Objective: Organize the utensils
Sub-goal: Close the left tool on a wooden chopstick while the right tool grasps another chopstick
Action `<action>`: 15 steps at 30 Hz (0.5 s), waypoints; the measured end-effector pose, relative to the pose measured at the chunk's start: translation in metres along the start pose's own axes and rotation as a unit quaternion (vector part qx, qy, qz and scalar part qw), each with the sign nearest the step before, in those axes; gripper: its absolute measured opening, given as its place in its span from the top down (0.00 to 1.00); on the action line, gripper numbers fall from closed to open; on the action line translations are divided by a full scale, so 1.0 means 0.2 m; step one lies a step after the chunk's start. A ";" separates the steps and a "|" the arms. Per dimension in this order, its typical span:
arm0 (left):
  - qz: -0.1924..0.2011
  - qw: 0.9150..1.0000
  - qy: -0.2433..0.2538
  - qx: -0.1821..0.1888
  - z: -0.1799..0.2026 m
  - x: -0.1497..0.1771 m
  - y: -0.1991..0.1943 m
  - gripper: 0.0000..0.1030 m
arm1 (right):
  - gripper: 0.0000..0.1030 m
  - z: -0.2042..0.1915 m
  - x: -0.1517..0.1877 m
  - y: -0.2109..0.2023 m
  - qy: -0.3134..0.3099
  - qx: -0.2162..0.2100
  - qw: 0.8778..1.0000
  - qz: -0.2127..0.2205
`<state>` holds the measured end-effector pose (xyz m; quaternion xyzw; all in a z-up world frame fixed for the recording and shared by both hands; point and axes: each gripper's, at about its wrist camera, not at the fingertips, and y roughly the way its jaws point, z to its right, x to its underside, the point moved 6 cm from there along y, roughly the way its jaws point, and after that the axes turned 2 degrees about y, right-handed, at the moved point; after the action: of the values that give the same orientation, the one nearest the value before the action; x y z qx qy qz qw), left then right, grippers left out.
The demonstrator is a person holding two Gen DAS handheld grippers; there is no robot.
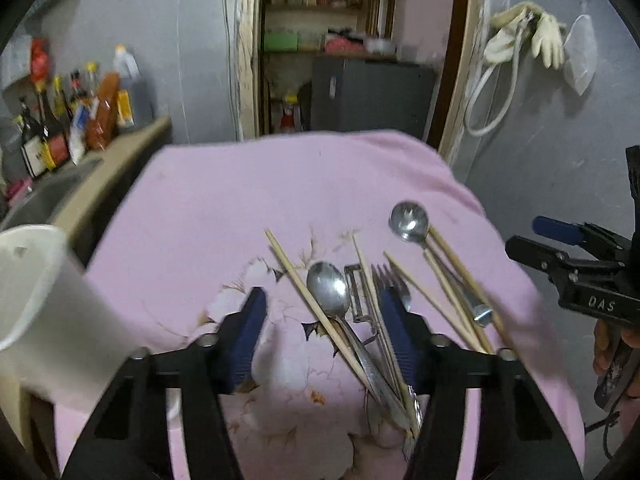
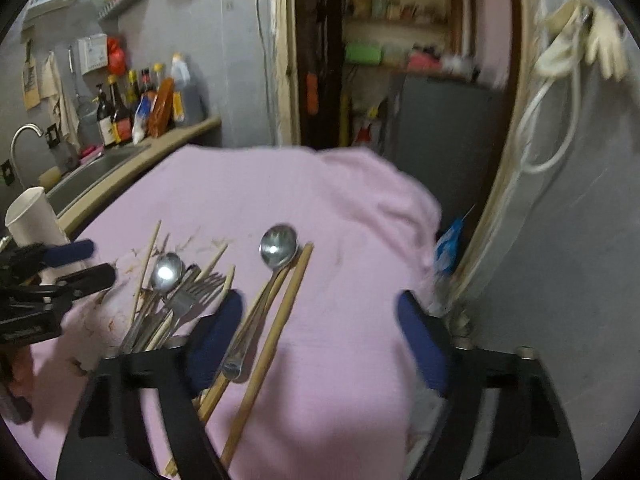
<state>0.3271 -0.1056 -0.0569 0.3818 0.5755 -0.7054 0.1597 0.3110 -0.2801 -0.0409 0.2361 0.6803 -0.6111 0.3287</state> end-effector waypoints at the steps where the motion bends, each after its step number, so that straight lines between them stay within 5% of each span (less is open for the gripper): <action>1: -0.016 1.000 -0.007 0.003 -0.02 0.01 0.06 0.62 | 0.41 0.00 0.00 0.04 0.002 -0.005 1.000 -0.010; 3: -0.033 0.999 -0.025 0.014 -0.05 0.02 0.12 0.69 | 0.56 -0.01 0.01 0.10 0.005 -0.015 0.999 -0.030; 6: -0.048 0.997 -0.051 0.027 -0.10 0.03 0.16 0.75 | 0.63 -0.01 0.02 0.16 0.010 -0.029 0.998 -0.056; 15: -0.069 0.993 -0.084 0.041 -0.17 0.06 0.20 0.93 | 0.71 -0.04 0.01 0.28 0.027 -0.060 0.993 -0.103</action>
<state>0.3577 -0.0820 -0.0943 0.2867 0.5551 -0.7677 0.1428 0.3488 -0.2637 -0.0805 0.1610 0.7447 -0.5935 0.2592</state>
